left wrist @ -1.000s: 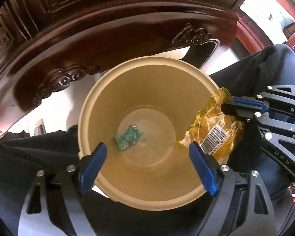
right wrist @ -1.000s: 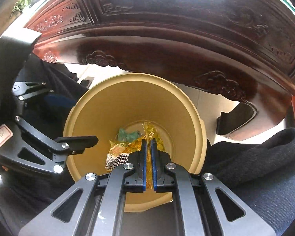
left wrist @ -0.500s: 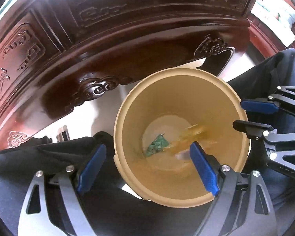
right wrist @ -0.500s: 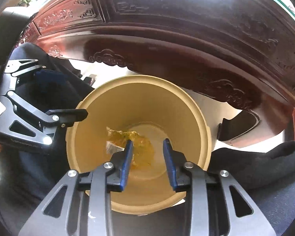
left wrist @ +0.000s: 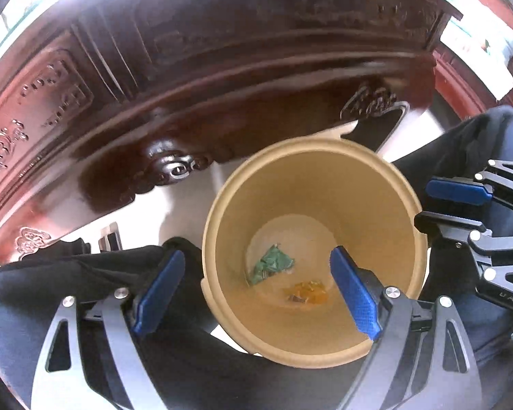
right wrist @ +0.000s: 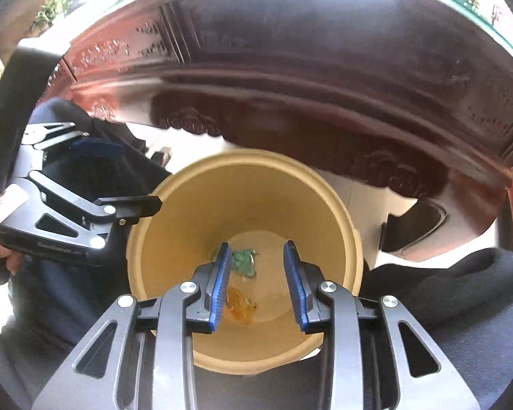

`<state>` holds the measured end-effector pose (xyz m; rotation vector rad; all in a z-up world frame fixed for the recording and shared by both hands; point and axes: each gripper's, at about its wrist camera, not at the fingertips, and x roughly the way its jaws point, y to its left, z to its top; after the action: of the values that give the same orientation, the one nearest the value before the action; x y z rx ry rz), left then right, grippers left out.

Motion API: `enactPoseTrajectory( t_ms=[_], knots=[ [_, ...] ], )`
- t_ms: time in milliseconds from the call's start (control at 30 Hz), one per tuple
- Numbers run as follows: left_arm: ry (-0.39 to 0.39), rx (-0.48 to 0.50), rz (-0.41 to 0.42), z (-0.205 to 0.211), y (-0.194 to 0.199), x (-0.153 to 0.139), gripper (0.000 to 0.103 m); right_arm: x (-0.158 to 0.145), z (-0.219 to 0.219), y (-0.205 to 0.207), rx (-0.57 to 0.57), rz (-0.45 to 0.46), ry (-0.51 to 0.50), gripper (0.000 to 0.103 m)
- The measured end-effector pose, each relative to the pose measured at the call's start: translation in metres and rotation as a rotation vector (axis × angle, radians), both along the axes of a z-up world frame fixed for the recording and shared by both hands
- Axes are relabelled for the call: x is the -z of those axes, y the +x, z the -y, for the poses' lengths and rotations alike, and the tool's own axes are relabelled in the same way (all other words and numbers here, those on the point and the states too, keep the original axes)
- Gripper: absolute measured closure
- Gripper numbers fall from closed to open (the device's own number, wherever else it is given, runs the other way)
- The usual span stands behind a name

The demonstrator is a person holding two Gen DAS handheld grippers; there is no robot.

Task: Collect trash
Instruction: 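Grasp the orange plastic bag with the left tool while the right grasps the teal cloth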

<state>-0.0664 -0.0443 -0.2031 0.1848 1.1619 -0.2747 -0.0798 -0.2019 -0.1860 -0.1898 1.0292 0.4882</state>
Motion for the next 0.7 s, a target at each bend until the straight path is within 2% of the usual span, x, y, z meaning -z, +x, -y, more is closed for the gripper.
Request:
enactPoseTrajectory(
  t_ms=[100, 167, 267, 367, 433, 467, 500, 533, 567, 633, 700],
  knots=[
    [-0.028, -0.018, 0.079, -0.003, 0.000, -0.023, 0.017, -0.024, 0.004, -0.002, 0.005, 0.074, 0.038, 0.070],
    [-0.039, -0.045, 0.171, -0.007, 0.000, -0.048, 0.015, -0.045, 0.008, -0.004, 0.015, 0.146, 0.062, 0.067],
    [-0.065, -0.110, 0.324, -0.018, 0.001, -0.091, 0.005, -0.082, 0.014, -0.005, 0.036, 0.267, 0.109, 0.062],
    [-0.088, -0.169, 0.466, -0.033, 0.005, -0.131, 0.004, -0.118, 0.015, -0.002, 0.049, 0.385, 0.148, 0.050],
    [-0.088, -0.207, 0.534, -0.041, 0.013, -0.153, 0.004, -0.139, 0.013, 0.002, 0.055, 0.461, 0.169, 0.035],
    [-0.091, -0.225, 0.562, -0.045, 0.018, -0.161, 0.004, -0.150, 0.010, 0.004, 0.055, 0.504, 0.185, 0.030],
    [-0.097, -0.242, 0.591, -0.049, 0.024, -0.170, 0.004, -0.159, 0.008, 0.006, 0.057, 0.539, 0.196, 0.016],
    [-0.101, -0.253, 0.610, -0.052, 0.030, -0.176, 0.004, -0.171, 0.005, 0.008, 0.069, 0.597, 0.212, 0.011],
    [-0.101, -0.270, 0.632, -0.057, 0.039, -0.181, 0.004, -0.180, 0.003, 0.009, 0.073, 0.641, 0.227, 0.008],
    [-0.095, -0.288, 0.657, -0.064, 0.058, -0.187, 0.004, -0.193, -0.002, 0.014, 0.070, 0.696, 0.252, 0.008],
    [-0.092, -0.310, 0.642, -0.068, 0.083, -0.188, 0.004, -0.201, -0.007, 0.024, 0.072, 0.720, 0.270, 0.008]
  ],
)
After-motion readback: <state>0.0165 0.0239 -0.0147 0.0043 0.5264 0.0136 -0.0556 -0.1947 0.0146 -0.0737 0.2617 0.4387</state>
